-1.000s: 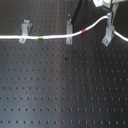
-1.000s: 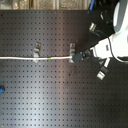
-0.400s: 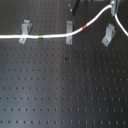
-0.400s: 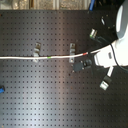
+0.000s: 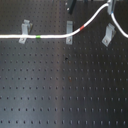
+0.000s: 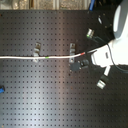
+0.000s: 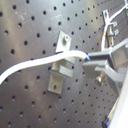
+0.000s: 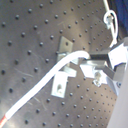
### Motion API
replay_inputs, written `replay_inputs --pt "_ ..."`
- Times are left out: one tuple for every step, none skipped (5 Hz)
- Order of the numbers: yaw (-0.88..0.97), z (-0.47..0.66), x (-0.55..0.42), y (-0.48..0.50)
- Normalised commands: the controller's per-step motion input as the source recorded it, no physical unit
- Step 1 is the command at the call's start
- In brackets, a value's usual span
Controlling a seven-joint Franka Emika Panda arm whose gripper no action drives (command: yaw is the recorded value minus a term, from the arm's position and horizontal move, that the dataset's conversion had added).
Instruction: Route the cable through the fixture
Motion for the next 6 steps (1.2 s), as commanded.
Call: replay_inputs --pt "0.00 0.00 0.016 0.005" --pt "0.00 0.11 -0.162 -0.050" --pt "0.00 0.27 -0.158 -0.142" --pt "0.00 0.17 0.003 -0.153" --pt "0.00 0.17 0.055 -0.160" --pt "0.08 0.18 0.051 -0.148"
